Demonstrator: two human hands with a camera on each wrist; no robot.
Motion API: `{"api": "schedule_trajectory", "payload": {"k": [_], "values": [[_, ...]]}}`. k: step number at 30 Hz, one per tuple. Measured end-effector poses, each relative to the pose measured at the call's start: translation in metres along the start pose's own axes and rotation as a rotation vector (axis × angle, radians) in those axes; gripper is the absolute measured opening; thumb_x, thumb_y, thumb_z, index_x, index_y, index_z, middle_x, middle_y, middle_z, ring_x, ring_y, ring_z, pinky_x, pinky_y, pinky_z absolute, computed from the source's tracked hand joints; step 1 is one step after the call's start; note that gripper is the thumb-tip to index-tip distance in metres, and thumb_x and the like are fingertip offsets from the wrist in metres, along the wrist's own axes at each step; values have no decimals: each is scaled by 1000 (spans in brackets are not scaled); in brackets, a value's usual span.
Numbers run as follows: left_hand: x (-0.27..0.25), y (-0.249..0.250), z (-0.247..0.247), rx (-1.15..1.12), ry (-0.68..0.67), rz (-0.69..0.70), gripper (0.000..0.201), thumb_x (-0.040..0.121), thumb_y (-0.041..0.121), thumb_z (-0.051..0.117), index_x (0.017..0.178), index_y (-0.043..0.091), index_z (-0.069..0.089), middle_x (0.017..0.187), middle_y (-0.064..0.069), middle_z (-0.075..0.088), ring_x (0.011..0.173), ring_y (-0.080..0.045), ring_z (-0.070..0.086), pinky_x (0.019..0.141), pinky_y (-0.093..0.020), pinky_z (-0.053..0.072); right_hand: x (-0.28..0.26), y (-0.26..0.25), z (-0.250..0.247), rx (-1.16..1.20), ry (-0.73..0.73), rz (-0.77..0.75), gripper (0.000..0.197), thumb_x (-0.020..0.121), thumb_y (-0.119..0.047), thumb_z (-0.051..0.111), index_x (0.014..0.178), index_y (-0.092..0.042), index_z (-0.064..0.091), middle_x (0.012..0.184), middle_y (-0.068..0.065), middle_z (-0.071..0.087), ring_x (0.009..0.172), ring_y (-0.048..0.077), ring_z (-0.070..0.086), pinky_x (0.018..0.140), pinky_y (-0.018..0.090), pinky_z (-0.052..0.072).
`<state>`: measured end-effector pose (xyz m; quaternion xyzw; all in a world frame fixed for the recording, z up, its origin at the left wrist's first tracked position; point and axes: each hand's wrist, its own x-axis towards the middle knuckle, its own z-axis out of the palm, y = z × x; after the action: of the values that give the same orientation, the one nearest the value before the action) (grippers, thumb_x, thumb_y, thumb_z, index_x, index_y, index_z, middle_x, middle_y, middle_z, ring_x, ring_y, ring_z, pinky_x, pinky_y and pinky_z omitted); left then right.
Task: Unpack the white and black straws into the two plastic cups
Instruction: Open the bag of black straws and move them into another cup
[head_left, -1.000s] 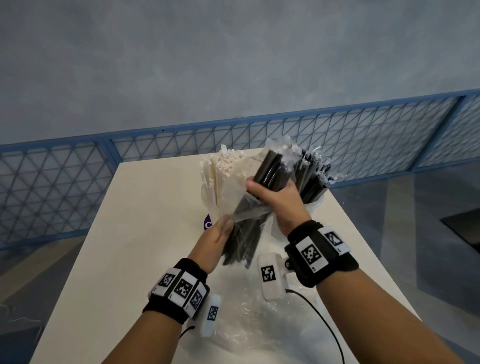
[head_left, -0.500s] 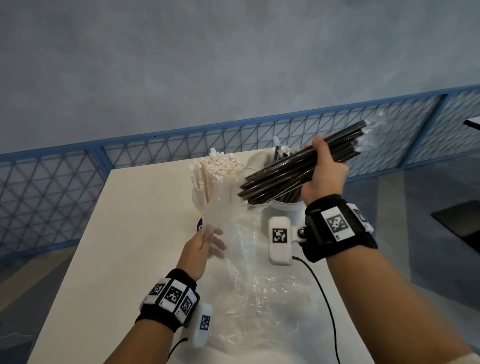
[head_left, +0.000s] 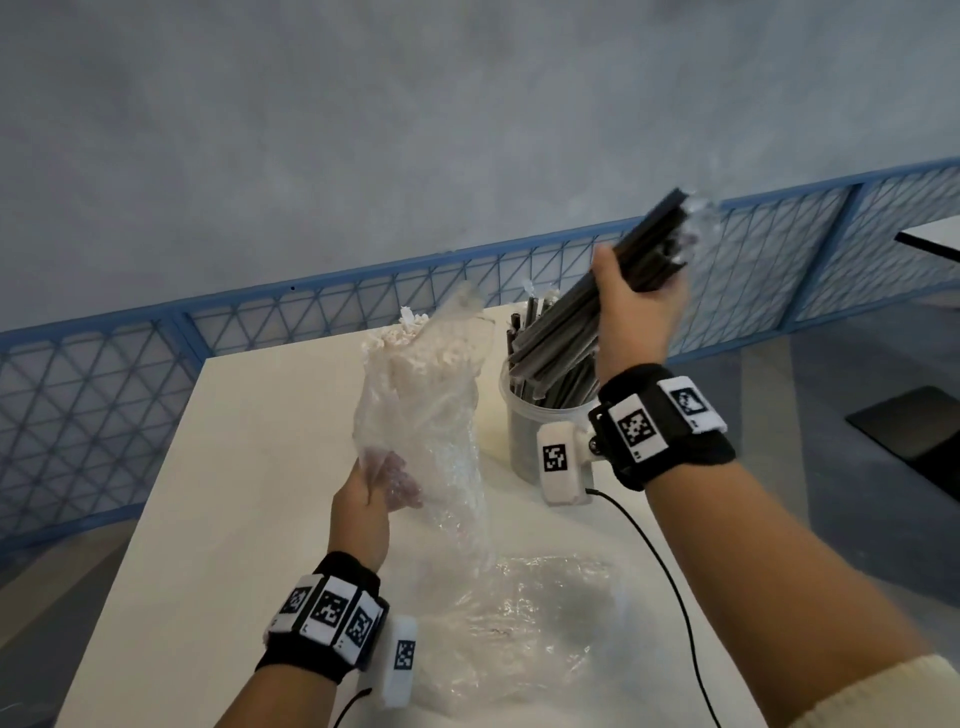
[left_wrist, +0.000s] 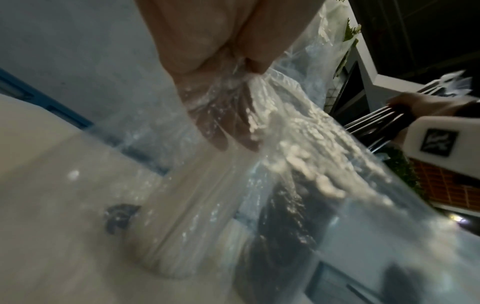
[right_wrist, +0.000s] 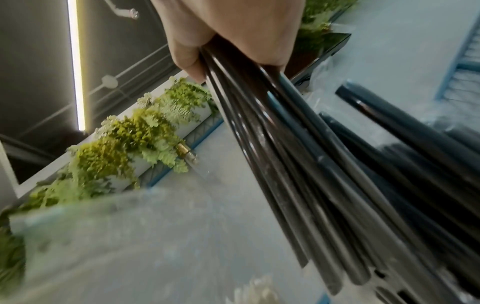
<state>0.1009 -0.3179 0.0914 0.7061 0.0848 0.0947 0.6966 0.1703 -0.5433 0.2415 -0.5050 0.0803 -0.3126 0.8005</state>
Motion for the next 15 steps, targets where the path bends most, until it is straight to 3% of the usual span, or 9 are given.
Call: {"api": "schedule_trajectory", "payload": {"k": [1,3,4,6,10,13,15], "values": [[0,3,3,-33,-13,7,30,99,22,38,79,12,58,66,-4,64,64,-29,60,73,-44,51,-3,4,2,-52,-60,-2,28,79,-8,70,93,-24,53,89,-8,64,73,-5,64,67,13,52],[0,10,9,-102,-32,24,31,100,20,34,81,8,55,64,-6,61,61,-27,58,64,-36,52,-9,14,6,-156,-162,0,29,79,-11,71,92,-28,53,92,-6,65,83,4,66,76,23,55],[-2,16,11,-137,-36,30,32,100,21,32,82,6,53,64,-10,59,59,-25,59,60,-32,53,-11,20,7,-197,-197,5,28,78,-13,72,96,-26,54,97,-4,66,92,10,66,83,30,55],[-3,23,14,-230,-40,21,35,101,22,27,81,5,51,62,-13,57,53,-19,60,54,-25,53,-12,29,7,-244,-232,16,35,78,-15,73,109,-16,56,104,1,66,100,16,65,89,32,54],[-8,23,14,-234,-31,35,33,101,23,28,83,7,51,63,-11,59,54,-16,61,55,-24,54,-10,36,6,-244,-227,54,39,78,-13,72,113,-5,56,102,2,67,89,4,64,77,16,54],[-11,20,14,-255,-42,36,32,101,21,29,84,5,51,62,-11,60,54,-17,62,55,-26,54,-9,35,5,-225,-188,31,30,80,-9,70,106,-11,55,90,-10,63,72,-11,61,63,8,51],[-10,18,14,-267,-42,30,32,101,20,28,83,4,50,63,-14,59,53,-17,61,54,-26,54,-8,34,6,-200,-149,-1,29,82,-7,67,107,-12,53,88,-12,61,67,-14,61,60,7,49]]}}
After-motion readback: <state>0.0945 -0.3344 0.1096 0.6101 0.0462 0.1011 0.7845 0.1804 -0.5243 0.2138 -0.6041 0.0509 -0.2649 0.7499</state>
